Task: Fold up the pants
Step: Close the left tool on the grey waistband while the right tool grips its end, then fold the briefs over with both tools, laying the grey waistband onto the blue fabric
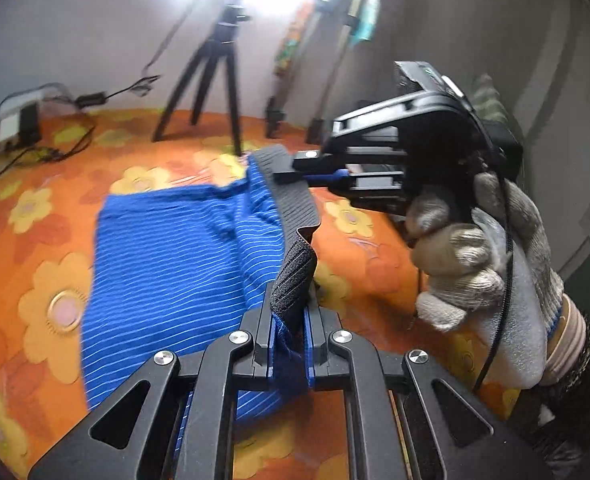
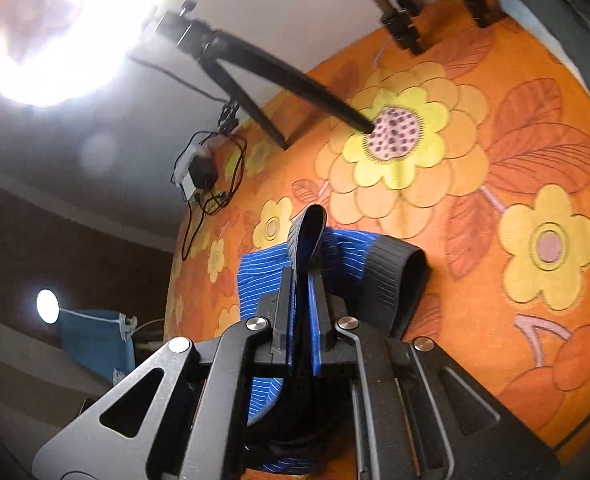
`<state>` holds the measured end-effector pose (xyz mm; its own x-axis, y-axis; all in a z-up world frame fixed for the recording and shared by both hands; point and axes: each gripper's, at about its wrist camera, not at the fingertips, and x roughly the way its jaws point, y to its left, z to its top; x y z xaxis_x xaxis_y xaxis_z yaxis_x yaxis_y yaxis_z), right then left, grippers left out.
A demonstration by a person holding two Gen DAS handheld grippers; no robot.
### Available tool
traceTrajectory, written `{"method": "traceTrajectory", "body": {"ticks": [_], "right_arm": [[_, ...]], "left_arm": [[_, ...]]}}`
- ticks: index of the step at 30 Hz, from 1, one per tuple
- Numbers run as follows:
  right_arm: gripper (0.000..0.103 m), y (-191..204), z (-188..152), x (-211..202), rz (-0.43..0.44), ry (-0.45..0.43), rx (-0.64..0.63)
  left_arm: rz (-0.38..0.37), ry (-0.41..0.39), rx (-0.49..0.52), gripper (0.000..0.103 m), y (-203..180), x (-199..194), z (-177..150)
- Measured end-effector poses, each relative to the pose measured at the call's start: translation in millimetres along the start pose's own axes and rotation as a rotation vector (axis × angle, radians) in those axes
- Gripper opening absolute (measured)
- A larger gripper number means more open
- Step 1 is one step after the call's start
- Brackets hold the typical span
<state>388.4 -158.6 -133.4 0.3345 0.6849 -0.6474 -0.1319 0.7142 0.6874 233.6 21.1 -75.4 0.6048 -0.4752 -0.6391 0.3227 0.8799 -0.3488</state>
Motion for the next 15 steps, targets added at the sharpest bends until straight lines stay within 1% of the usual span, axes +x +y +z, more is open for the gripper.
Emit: {"method": "traceTrajectory", "body": {"ticks": [2,3,4,5,6,8,12,15], "right_arm": [[0.007,4.7,-0.6,3.4,-0.006,0.007,-0.013],[0.011,6.4,-0.8,3.2,-0.033,0.004,-0.016],[0.017,6.0,-0.3,2.0,-0.074,-0.002,-0.014],[0.038,4.0,-0.3,-0.3,-0.097,-0.01,-0.007],[0.053,-0.6,-0.9,-4.9,-0.123,-0.031,0.008],[0.054,-9.7,-1.1,-9.5,-0.158,-0.043,0.019],[0.054,-31.8,2.1,-9.1,-0.19,-0.037,0.074],[0.054,-39.5,3.5,-3.3,-0.193,-0.028,0.085]], "left_arm": [[0.008,-0.001,-0.014,0.009,6.6,-2.2,-1.5],[0.009,-0.001,-0.019,0.009,9.0,-3.4,-2.2],[0.007,-0.001,-0.023,0.009,10.4,-4.5,-3.0],[0.005,-0.001,-0.026,0.009,11.0,-4.7,-3.4],[0.003,0.001,-0.026,0.009,10.6,-4.2,-3.9],[-0.002,0.007,-0.013,0.009,7.7,-0.7,-4.2],[-0.009,0.02,0.004,0.009,2.5,8.6,-4.2],[-0.016,0.029,0.011,0.009,-2.2,13.8,-4.7]]}}
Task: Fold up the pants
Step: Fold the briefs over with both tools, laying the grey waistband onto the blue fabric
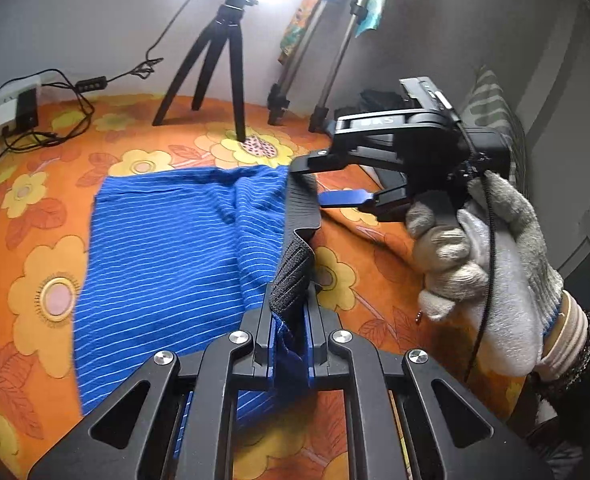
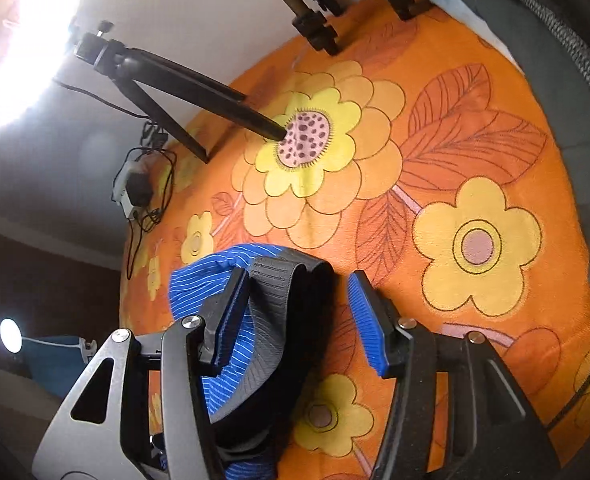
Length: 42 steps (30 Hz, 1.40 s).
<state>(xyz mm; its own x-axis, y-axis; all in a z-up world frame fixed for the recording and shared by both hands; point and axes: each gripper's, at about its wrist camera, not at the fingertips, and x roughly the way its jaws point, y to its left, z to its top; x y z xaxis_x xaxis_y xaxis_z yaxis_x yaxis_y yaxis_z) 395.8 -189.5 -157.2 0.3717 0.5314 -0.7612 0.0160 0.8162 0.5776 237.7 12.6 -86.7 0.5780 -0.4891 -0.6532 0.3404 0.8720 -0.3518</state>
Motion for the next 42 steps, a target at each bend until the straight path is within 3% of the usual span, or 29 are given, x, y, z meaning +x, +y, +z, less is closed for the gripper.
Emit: {"method": "traceTrajectory", "body": {"ticks": [8,11,14,17,22,32,35,37,38,39,42], "right_arm": [[0.054,9.5,-5.9,11.1,-0.01,-0.037,-0.095],[0.02,11.9,-8.4,24.1,0.046,0.006,-0.099],[0.016,19.1,-6.0,17.5,0.06,-0.021,-0.087],[0.013,36.8,3.1,-10.1,0.078,-0.072,-0.116],[0.008,67.7,7.0,-30.5,0.034,-0.083,-0.183],[0.008,116.9,-22.0,36.5,0.0,0.004,-0.265],[0.011,137.9,-35.4,54.9,0.027,0.043,-0.319],[0.028,147.8,-40.6,55.7,0.056,0.076,-0.335],[0.047,151.4,-42.7,48.4,0.091,0.071,-0.352],[0.054,153.2,-44.1,41.9,0.098,0.049,-0.366],[0.054,150.6,-45.6,13.6,0.097,-0.001,-0.41]], "left_arm": [[0.002,-0.002,-0.015,0.009,5.9,-1.0,-0.6],[-0.009,-0.001,-0.024,0.009,3.7,-0.4,-1.8],[-0.038,-0.002,-0.04,0.009,0.0,-0.7,-2.8],[-0.069,-0.009,-0.057,0.009,-5.3,-2.7,-3.4],[-0.088,-0.029,-0.086,0.009,-4.7,-15.0,-4.6],[-0.032,-0.003,-0.218,0.009,38.1,-33.9,-27.6],[-0.018,0.012,-0.221,0.019,47.0,-41.0,-33.8],[0.017,0.007,-0.193,0.02,48.1,-49.5,-37.0],[0.026,0.006,-0.185,0.024,48.0,-53.4,-38.4],[0.042,0.003,-0.179,0.027,48.5,-57.8,-39.6],[0.081,-0.02,-0.169,0.031,52.4,-72.1,-41.6]]}}
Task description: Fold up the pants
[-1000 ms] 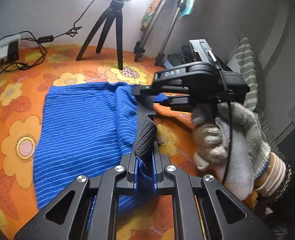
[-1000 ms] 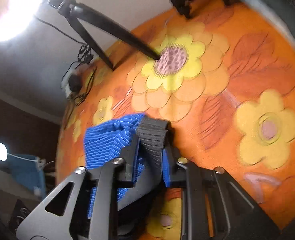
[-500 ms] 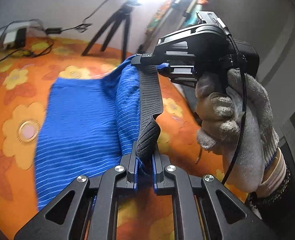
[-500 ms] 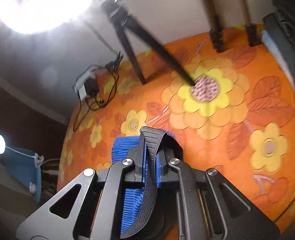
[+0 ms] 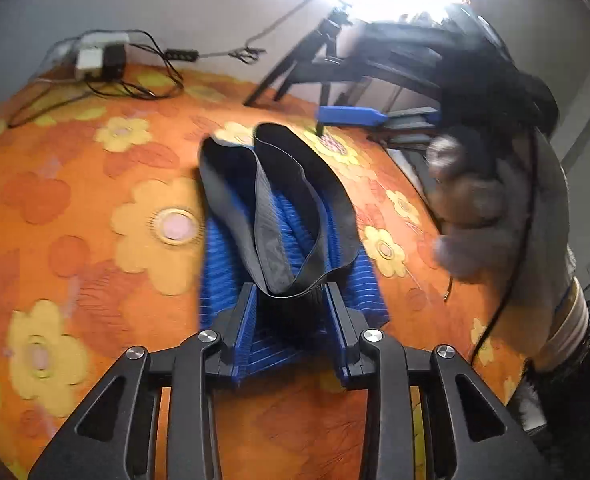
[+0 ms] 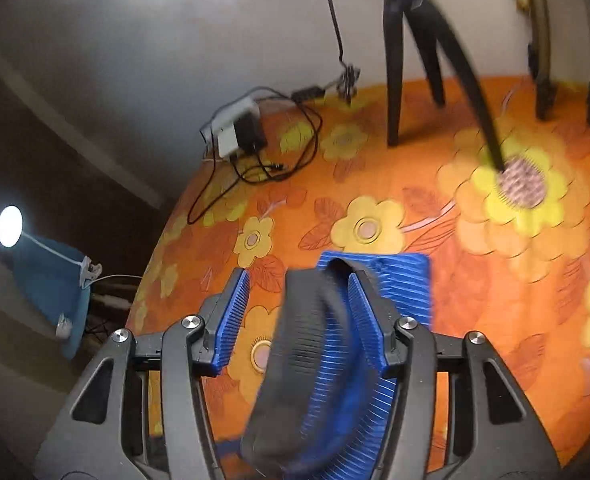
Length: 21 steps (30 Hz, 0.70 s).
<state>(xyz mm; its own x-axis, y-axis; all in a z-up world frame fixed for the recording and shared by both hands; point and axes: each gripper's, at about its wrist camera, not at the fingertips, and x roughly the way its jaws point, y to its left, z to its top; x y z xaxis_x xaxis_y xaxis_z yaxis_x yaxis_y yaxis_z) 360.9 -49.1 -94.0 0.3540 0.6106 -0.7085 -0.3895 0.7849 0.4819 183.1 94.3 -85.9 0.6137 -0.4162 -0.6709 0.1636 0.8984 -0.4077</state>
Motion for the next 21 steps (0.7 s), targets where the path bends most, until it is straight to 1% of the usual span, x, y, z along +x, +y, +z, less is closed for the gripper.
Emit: {"method": "traceTrajectory", "body": {"ticks": [2,4,6,7,10,14,16,17,21], "right_arm": [[0.054,-6.0,-4.2,-11.9,-0.015,-0.004,-0.009],[0.053,-12.7,-11.7,-16.4,-0.048,0.012,-0.027],[0.036,-18.5,-19.3,-13.5,-0.095,0.044,-0.044],[0.033,-23.1,-25.3,-8.8,-0.117,0.067,-0.04],[0.033,-33.0,-34.7,3.2,-0.076,0.114,0.0],[0.033,-26.3,-41.8,19.8,-0.083,0.144,-0.023],[0.019,-22.2,-42.6,28.7,-0.074,0.15,-0.017],[0.009,-19.7,-41.3,35.9,-0.067,0.157,-0.009],[0.006,-9.1,-37.8,54.5,-0.032,0.148,0.027]], "left_arm": [[0.02,-0.017,0.012,0.031,0.5,-6.4,-0.1],[0.021,-0.031,0.02,0.031,0.0,-10.2,1.3],[0.012,-0.034,0.037,0.031,-4.2,-11.2,1.5],[0.007,-0.035,0.047,0.031,-7.6,-12.6,-0.6],[0.003,-0.027,0.08,0.031,-17.6,-7.8,2.9],[0.002,-0.02,0.083,0.031,-20.6,-3.1,5.4],[0.006,-0.025,0.084,0.031,-21.2,-3.7,6.2],[0.007,-0.027,0.082,0.031,-20.7,-3.2,7.0],[0.012,-0.04,0.093,0.031,-24.8,-5.0,7.9]]}}
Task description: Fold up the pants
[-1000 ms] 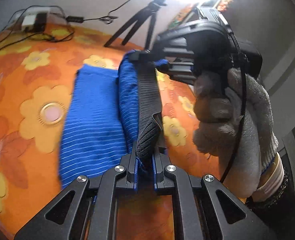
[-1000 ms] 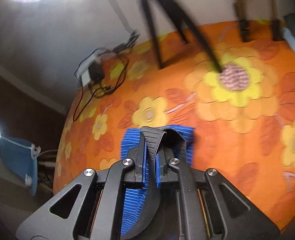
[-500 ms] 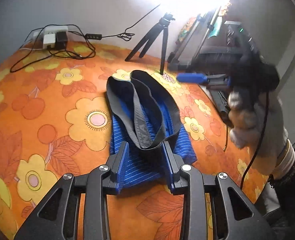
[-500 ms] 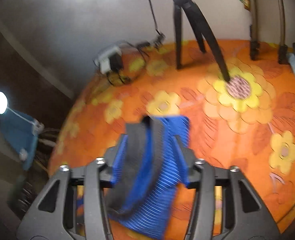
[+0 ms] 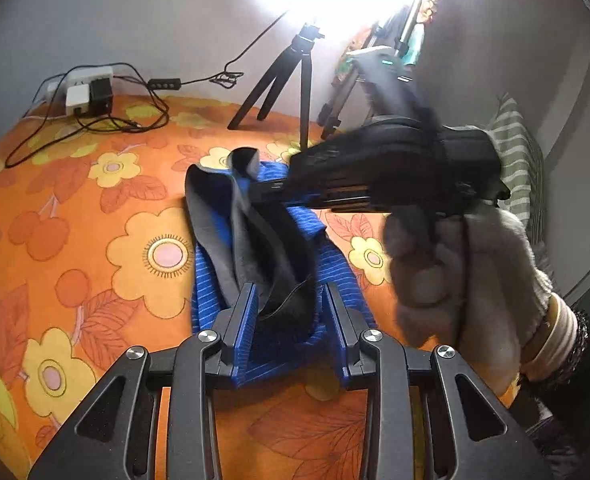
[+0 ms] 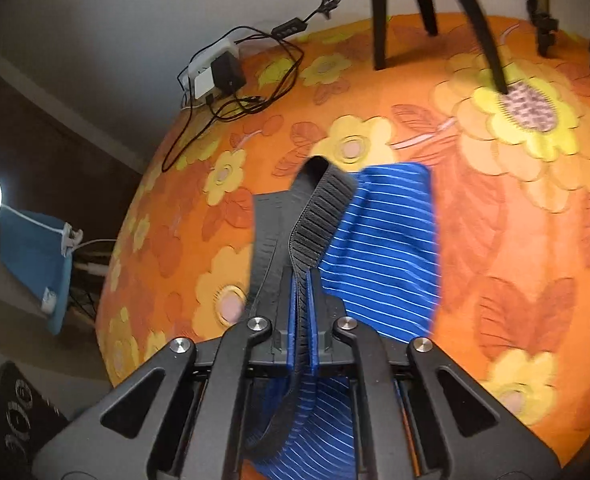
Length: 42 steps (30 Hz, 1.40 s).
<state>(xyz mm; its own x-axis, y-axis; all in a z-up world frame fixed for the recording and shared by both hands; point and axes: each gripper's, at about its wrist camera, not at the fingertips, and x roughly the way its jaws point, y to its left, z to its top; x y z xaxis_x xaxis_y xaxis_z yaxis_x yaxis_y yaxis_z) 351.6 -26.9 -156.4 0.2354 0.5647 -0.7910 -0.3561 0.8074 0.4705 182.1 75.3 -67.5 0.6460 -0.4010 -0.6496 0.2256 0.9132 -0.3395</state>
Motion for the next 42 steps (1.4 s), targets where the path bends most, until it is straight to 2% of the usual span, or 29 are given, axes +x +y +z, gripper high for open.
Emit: {"method": "traceTrajectory", "body": {"ticks": [5,7,9,12,15,18,20,22,25,27,31,34,36,38,42], "right_arm": [[0.007,20.0,6.4,16.0,0.081,-0.004,-0.013],[0.009,21.0,7.4,18.1,0.092,0.017,-0.009],[0.026,9.0,13.3,10.0,0.154,0.01,0.053],[0.031,-8.5,24.4,-17.2,0.19,-0.059,0.096],[0.031,-23.0,30.6,-48.1,0.15,-0.123,0.085],[0.031,-35.9,31.9,-57.9,0.114,-0.138,0.09],[0.031,-44.1,30.2,-53.9,0.077,-0.126,0.097],[0.031,-51.3,28.7,-42.7,0.044,-0.096,0.106],[0.031,-57.0,29.7,-25.9,0.005,-0.066,0.112],[0.031,-58.6,30.6,-13.7,-0.022,-0.049,0.106],[0.031,-57.1,36.8,-2.2,-0.04,-0.077,0.096],[0.031,-54.4,41.3,0.5,-0.018,-0.101,0.092],[0.031,-53.8,43.1,-0.3,0.006,-0.112,0.096],[0.031,-53.5,44.0,-4.8,0.018,-0.116,0.095],[0.034,-62.6,43.5,-19.0,0.029,-0.129,0.11]], "left_arm": [[0.009,-0.025,0.049,0.031,-9.6,-1.0,3.5],[-0.006,-0.027,0.027,0.031,-6.8,0.4,3.3],[-0.013,-0.003,-0.005,0.031,-2.2,5.3,3.6],[0.009,0.015,-0.032,0.031,3.7,8.8,2.9],[0.011,0.009,-0.054,0.031,6.0,6.1,5.8],[0.015,-0.002,-0.027,0.031,-1.3,6.3,9.3],[0.012,0.007,-0.019,0.031,-5.8,11.1,10.3],[0.045,0.023,-0.014,0.031,-5.8,19.0,9.5],[0.068,0.059,-0.088,0.031,9.5,26.9,4.5],[0.093,0.073,-0.089,0.031,14.9,28.2,0.1],[0.114,0.091,-0.086,0.032,20.9,25.7,-8.6],[0.143,0.084,-0.085,0.032,23.7,20.2,-8.3],[0.167,0.056,-0.054,0.032,19.3,12.8,-6.8],[0.192,0.009,0.027,0.031,4.8,2.5,-4.4],[0.159,-0.056,0.188,0.031,-31.5,-7.6,-1.9]]}}
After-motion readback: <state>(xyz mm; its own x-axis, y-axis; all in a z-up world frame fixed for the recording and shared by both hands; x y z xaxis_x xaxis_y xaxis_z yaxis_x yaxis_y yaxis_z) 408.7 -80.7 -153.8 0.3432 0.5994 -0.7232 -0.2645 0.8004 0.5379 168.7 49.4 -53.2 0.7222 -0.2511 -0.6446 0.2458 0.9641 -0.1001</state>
